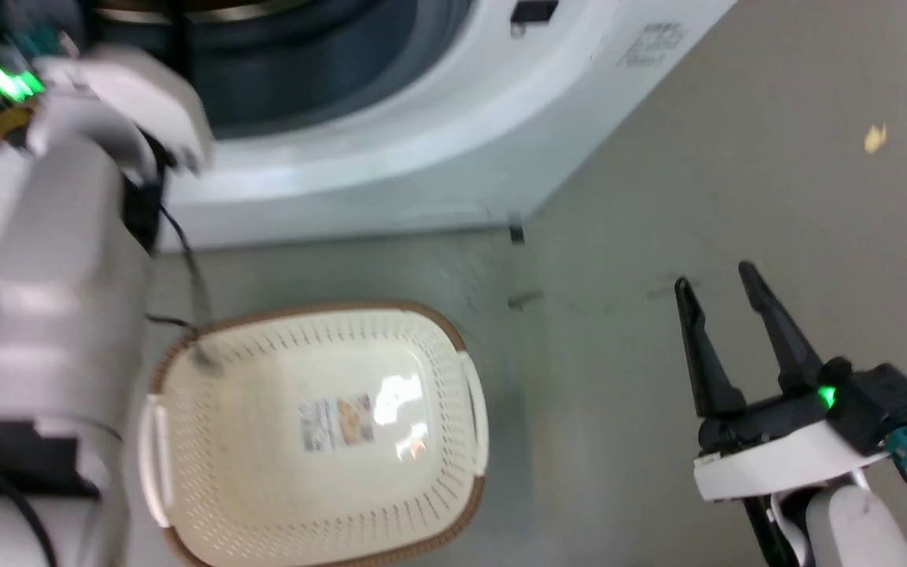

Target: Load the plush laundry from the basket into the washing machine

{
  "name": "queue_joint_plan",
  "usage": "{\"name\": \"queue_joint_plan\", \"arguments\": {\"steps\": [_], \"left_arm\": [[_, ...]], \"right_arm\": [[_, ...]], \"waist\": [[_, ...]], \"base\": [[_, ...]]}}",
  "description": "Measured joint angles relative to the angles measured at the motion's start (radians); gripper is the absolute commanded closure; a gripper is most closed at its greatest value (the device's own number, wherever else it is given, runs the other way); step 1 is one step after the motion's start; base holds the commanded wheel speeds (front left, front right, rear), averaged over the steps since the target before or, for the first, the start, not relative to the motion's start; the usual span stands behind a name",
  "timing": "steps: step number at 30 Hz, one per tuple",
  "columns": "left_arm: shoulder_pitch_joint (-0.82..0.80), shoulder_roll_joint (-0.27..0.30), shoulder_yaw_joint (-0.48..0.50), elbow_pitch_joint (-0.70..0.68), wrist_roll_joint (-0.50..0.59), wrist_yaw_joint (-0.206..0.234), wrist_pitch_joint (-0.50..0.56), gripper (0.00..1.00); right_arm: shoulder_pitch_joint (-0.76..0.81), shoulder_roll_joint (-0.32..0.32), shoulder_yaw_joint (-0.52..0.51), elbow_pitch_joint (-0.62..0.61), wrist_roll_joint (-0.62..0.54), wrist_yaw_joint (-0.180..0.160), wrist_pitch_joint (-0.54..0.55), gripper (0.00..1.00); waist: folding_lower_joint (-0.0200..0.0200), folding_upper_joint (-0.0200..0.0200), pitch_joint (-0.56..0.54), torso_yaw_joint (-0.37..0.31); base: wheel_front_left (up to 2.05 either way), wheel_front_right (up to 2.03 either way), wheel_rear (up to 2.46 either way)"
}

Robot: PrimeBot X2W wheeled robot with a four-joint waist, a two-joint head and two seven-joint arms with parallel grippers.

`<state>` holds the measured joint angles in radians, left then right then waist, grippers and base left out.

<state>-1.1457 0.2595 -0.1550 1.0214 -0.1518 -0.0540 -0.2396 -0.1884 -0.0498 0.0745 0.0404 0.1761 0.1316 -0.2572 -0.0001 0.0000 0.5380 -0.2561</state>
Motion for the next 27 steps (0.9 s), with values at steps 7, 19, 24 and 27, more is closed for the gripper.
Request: {"name": "queue_joint_plan", "arguments": {"steps": [7,19,24,27], "left_arm": [[0.232,-0.058,0.009,-0.266,-0.026,-0.018,-0.017,0.00],[0.786,-0.143,0.065,-0.807,-0.033,0.037,-0.017,0.00],[0.954,-0.165,0.051,-0.865,-0.035,0.052,-0.017,0.00],[1.028,-0.173,0.040,-0.880,-0.023,0.065,-0.017,0.00]], "right_arm": [[0.050,0.000,-0.009,0.007,-0.047,0.000,0.000,0.00],[0.121,0.000,-0.033,0.007,-0.072,0.000,0.000,0.00],[0.148,0.000,-0.038,0.006,-0.071,0.000,0.000,0.00],[0.160,0.000,-0.040,0.004,-0.071,0.000,0.000,0.00]], "waist": [[-0.0001,0.0000,-0.151,0.051],[-0.0002,0.0000,-0.347,0.159],[-0.0001,0.0000,-0.396,0.199],[-0.0001,0.0000,-0.415,0.215]], "base": [[0.00,0.00,0.00],[0.00,0.00,0.00],[0.00,0.00,0.00],[0.00,0.00,0.00]]}}
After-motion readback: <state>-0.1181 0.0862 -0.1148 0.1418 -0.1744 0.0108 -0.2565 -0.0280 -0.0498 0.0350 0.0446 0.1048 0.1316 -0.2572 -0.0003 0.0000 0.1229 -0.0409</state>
